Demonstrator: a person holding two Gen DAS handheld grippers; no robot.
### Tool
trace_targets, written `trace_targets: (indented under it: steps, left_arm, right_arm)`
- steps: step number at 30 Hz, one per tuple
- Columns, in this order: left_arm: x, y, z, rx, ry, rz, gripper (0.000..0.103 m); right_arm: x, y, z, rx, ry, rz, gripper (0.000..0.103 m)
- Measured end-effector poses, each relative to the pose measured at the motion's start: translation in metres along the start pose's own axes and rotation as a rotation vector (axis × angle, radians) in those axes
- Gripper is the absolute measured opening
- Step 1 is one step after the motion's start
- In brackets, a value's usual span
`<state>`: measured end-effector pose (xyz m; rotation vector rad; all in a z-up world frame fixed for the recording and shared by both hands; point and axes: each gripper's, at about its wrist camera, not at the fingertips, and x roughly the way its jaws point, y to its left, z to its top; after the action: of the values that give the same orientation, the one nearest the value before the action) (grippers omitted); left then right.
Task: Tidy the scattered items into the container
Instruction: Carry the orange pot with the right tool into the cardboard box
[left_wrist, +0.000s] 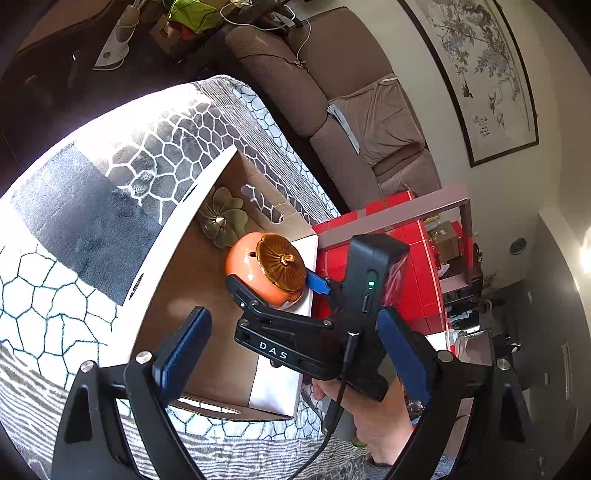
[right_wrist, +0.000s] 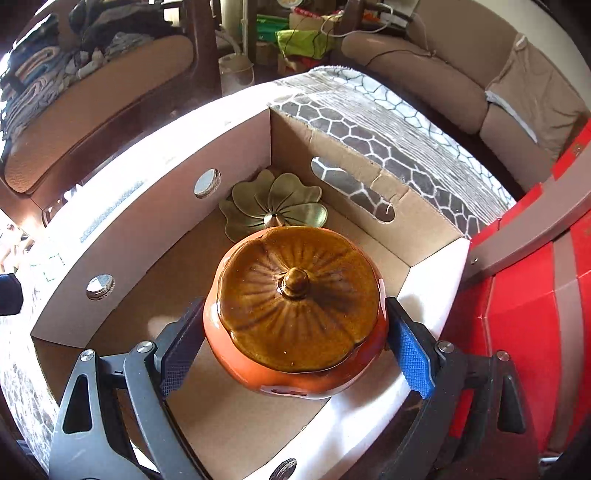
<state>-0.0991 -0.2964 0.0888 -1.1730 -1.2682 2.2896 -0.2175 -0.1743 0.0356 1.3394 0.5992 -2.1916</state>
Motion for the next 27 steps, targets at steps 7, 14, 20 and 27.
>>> trace_targets:
  steps: [7, 14, 20, 27]
  left_arm:
    - [-0.009, 0.007, 0.005, -0.018, -0.018, 0.000, 0.092]
    - [-0.011, 0.007, 0.005, -0.014, -0.012, 0.002, 0.092]
    - [-0.010, 0.006, 0.005, -0.015, -0.009, -0.008, 0.092]
    - [-0.015, 0.009, 0.008, -0.022, -0.022, -0.008, 0.092]
  right_arm:
    - [0.000, 0.005, 0.003, -0.071, 0.006, -0.010, 0.091]
    - [0.000, 0.010, -0.001, -0.147, 0.065, -0.031, 0.091]
    - [-0.001, 0.018, -0.002, -0.197, 0.100, -0.073, 0.091]
    - [0.000, 0.010, 0.003, -0.151, 0.156, -0.033, 0.091]
